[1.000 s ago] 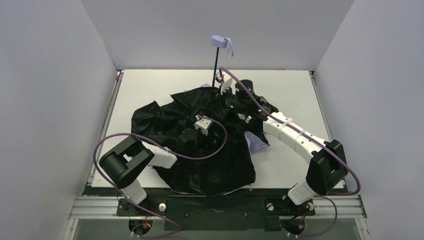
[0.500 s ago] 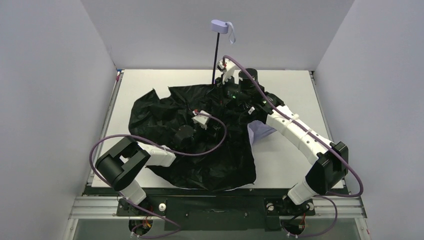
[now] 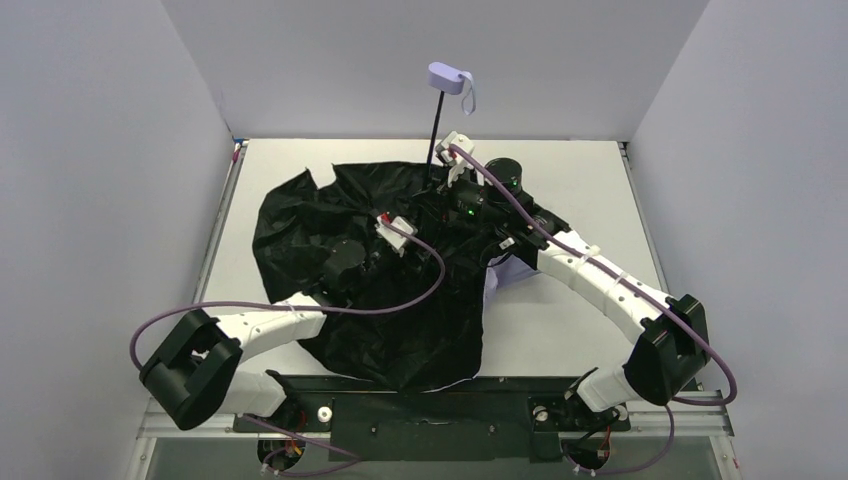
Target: Open the umbrella
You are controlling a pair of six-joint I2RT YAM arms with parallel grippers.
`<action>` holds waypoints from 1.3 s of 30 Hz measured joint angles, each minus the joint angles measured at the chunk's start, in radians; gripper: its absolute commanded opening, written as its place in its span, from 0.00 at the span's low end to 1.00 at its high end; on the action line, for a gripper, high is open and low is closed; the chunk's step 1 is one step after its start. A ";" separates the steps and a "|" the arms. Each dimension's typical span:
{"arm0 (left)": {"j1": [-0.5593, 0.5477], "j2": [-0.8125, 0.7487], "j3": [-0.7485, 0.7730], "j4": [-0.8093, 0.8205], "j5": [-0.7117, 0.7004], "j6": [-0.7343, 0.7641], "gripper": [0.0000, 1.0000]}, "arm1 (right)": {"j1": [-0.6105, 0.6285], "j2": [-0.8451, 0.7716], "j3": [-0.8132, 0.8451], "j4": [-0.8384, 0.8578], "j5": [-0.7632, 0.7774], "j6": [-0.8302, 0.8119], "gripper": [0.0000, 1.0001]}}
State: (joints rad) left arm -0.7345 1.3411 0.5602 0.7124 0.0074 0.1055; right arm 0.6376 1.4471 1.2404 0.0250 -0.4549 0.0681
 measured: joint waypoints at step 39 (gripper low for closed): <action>0.061 0.156 0.152 0.095 0.032 -0.123 0.25 | 0.003 0.022 0.138 -0.131 0.075 0.057 0.00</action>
State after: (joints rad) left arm -0.6739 1.4967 0.7120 0.8070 0.0399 -0.0174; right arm 0.6411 1.4693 1.3788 -0.1062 -0.3801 0.1249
